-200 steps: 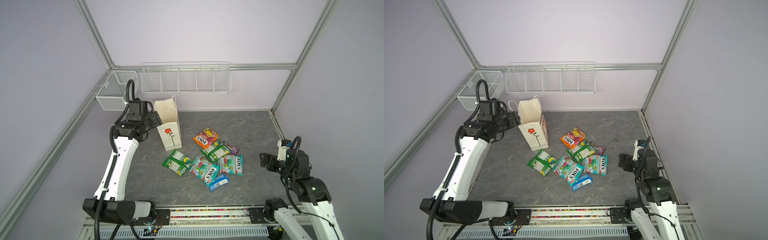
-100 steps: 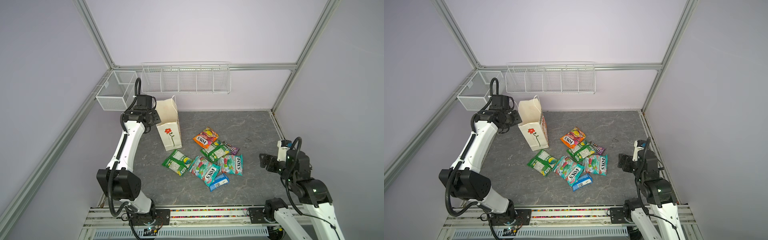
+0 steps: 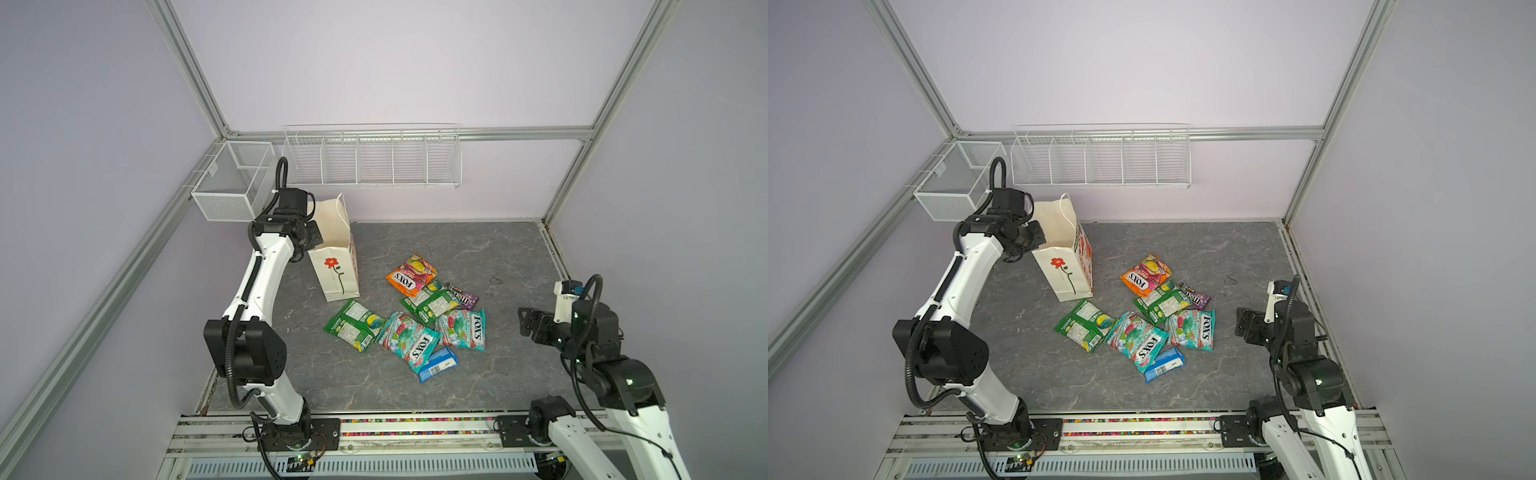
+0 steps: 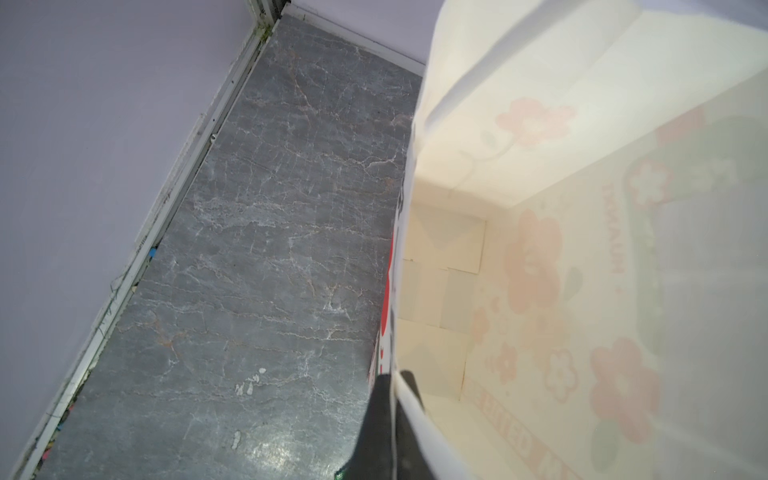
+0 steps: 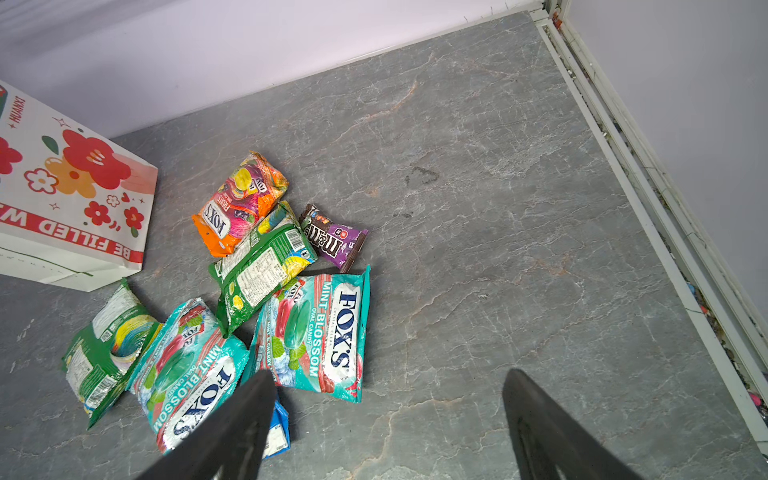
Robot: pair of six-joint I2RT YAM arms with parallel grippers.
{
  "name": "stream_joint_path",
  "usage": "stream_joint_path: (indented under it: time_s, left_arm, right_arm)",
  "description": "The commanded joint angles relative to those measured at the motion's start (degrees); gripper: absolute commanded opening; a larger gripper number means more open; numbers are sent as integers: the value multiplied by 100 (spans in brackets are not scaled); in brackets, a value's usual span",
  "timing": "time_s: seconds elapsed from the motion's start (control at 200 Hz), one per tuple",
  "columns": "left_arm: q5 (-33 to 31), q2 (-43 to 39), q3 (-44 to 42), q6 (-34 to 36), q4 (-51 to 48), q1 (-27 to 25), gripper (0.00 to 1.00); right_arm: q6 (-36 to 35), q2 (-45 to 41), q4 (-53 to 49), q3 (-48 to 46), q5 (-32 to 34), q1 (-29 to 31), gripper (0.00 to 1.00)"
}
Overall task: Place the snacks into the paper bag
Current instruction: 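Raise the left gripper to the paper bag's rim while the right arm lifts, then grip the bag rim with the left gripper while the right gripper reaches toward the snacks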
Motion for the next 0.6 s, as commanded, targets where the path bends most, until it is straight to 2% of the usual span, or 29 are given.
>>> stream_joint_path:
  time_s: [0.0, 0.28, 0.595]
  left_arm:
    - [-256, 101, 437, 143, -413, 13, 0]
    - [-727, -117, 756, 524, -896, 13, 0]
    - [-648, -1444, -417, 600, -664, 13, 0]
  right_arm:
    - [63, -37, 37, -82, 71, 53, 89]
    - [30, 68, 78, -94, -62, 79, 88]
    - [-184, 694, 178, -17, -1132, 87, 88]
